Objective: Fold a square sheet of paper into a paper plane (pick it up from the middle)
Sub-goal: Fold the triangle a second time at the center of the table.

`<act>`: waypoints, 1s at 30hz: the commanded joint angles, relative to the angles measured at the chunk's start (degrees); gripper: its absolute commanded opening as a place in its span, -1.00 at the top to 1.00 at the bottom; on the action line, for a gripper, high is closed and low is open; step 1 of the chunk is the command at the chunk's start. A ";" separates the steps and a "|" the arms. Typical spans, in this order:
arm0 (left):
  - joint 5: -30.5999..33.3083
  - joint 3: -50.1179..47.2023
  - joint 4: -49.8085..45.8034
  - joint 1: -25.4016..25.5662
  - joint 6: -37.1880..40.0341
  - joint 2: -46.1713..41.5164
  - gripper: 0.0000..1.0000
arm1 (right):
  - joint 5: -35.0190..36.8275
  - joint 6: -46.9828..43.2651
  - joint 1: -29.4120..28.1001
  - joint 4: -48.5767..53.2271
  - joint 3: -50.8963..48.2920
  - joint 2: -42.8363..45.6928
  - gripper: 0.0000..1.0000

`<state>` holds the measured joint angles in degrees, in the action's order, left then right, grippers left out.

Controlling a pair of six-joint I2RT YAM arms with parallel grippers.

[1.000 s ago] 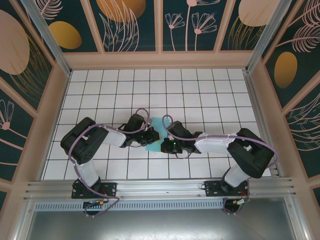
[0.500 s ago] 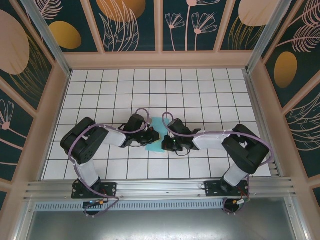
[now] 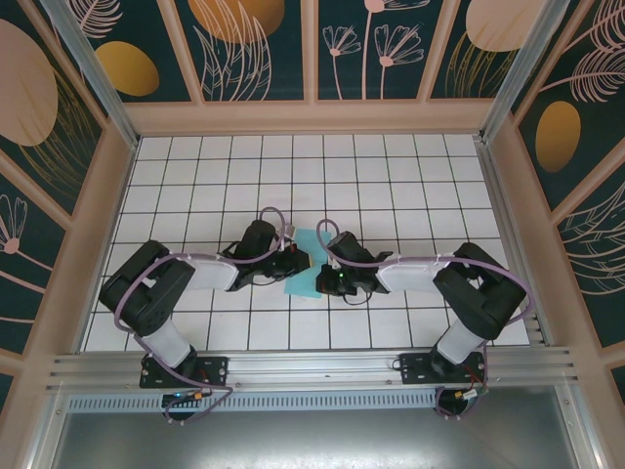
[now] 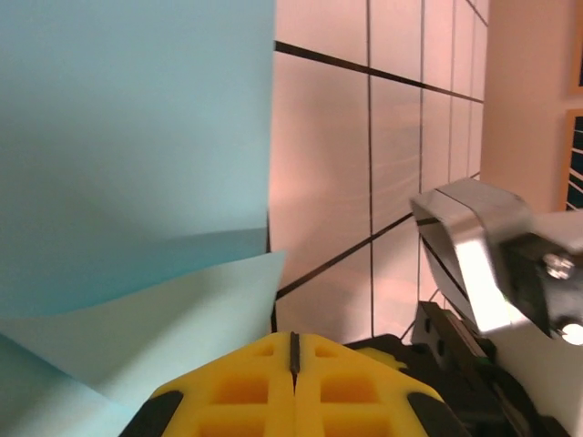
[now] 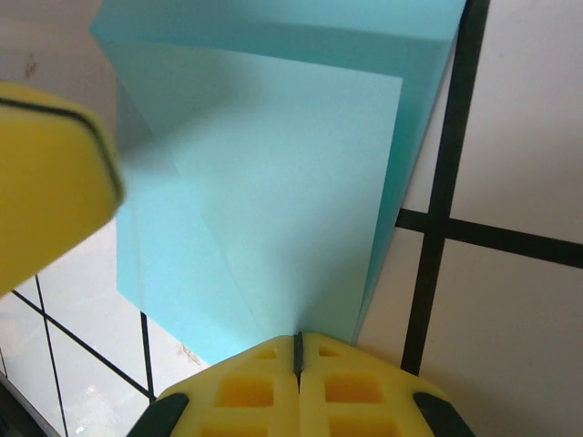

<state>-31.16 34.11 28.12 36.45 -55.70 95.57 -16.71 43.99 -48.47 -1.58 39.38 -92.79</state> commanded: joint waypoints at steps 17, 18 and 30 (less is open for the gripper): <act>6.62 1.90 -8.60 4.15 4.80 2.25 1.00 | 1.15 0.65 -0.11 3.45 -0.66 -3.44 1.00; 7.44 2.05 -9.29 4.09 5.07 3.68 1.00 | 1.07 0.45 -0.14 3.58 -0.82 -3.44 1.00; 14.63 3.64 -15.13 3.87 7.56 5.59 1.00 | 1.89 -2.86 -0.38 8.65 -2.08 -4.50 1.00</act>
<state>-23.57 36.77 19.66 40.53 -50.98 99.29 -17.02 43.29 -48.42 -1.34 39.75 -93.56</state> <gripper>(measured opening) 0.066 0.046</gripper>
